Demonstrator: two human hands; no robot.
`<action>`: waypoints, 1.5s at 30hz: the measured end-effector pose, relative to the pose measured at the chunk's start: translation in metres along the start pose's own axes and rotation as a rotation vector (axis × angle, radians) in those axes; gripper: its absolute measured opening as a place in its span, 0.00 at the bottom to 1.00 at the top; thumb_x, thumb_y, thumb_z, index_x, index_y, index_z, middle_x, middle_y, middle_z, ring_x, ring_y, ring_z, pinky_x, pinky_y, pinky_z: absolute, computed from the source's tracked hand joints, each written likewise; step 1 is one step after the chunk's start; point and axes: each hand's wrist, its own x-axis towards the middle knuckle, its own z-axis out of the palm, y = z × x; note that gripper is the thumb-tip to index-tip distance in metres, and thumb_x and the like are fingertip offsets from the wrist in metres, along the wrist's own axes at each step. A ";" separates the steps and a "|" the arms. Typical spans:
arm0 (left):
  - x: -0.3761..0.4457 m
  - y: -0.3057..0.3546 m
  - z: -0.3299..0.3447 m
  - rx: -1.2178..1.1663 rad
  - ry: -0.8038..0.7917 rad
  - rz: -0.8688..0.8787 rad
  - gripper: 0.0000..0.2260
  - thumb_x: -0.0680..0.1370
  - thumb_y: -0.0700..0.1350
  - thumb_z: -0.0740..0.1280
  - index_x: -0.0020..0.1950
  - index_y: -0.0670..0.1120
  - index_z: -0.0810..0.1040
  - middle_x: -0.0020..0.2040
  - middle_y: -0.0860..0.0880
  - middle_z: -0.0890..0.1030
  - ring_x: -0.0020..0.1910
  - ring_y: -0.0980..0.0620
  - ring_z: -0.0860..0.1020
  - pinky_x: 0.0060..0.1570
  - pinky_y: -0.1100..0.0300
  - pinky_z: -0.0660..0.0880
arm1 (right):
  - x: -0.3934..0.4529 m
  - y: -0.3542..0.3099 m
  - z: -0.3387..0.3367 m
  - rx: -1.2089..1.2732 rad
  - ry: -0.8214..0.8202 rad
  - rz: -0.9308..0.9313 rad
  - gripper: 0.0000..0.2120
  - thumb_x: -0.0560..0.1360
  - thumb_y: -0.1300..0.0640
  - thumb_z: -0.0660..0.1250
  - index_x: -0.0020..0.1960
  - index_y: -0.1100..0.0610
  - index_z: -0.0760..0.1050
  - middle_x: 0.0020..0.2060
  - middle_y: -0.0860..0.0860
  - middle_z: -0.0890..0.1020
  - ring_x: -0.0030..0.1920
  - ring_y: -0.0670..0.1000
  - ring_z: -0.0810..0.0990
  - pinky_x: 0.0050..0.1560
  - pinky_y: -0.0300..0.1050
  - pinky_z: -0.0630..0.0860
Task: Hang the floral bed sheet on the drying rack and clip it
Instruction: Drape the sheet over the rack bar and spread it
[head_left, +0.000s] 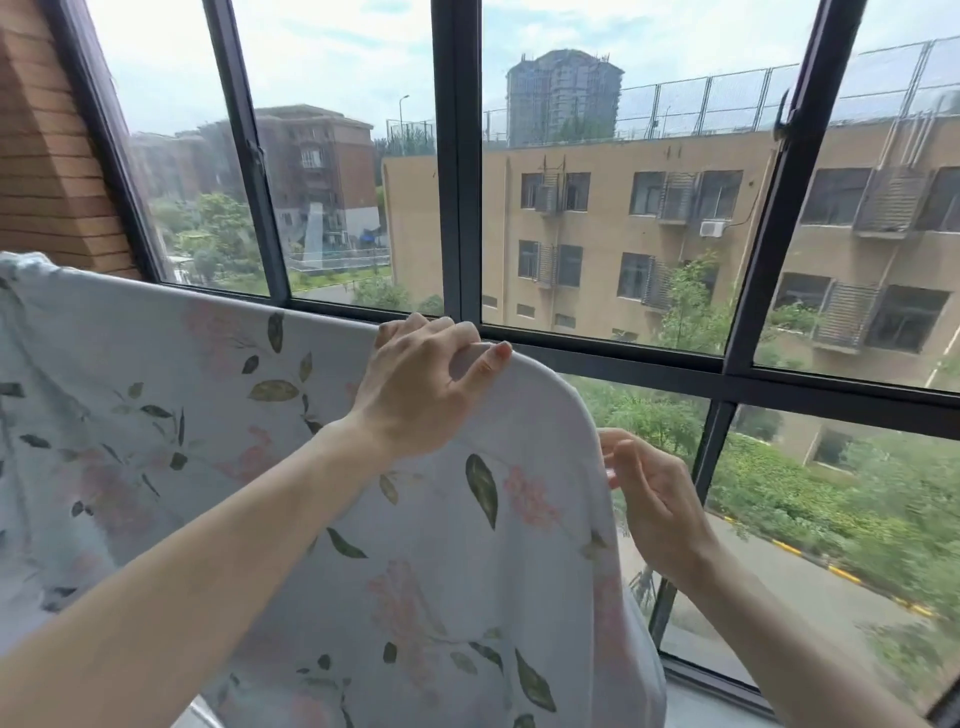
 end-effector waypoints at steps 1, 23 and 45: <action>0.001 0.002 0.000 -0.001 0.011 -0.015 0.24 0.81 0.69 0.51 0.40 0.53 0.72 0.39 0.56 0.76 0.47 0.52 0.71 0.60 0.52 0.64 | 0.005 0.005 -0.003 0.031 -0.022 0.005 0.22 0.83 0.38 0.53 0.61 0.44 0.83 0.52 0.46 0.87 0.51 0.51 0.87 0.47 0.58 0.83; 0.026 0.017 -0.009 0.062 -0.104 -0.059 0.31 0.80 0.67 0.55 0.31 0.42 0.61 0.24 0.50 0.63 0.28 0.45 0.69 0.34 0.53 0.65 | 0.060 0.055 0.010 0.086 -0.158 0.071 0.05 0.76 0.57 0.70 0.42 0.49 0.79 0.34 0.47 0.80 0.35 0.47 0.73 0.38 0.54 0.77; 0.075 0.093 -0.019 0.308 -0.760 -0.760 0.17 0.62 0.60 0.66 0.44 0.56 0.86 0.46 0.51 0.85 0.52 0.47 0.82 0.54 0.42 0.81 | 0.160 0.092 -0.014 0.115 -1.068 -0.252 0.04 0.80 0.46 0.71 0.51 0.44 0.82 0.48 0.39 0.84 0.49 0.43 0.82 0.50 0.44 0.82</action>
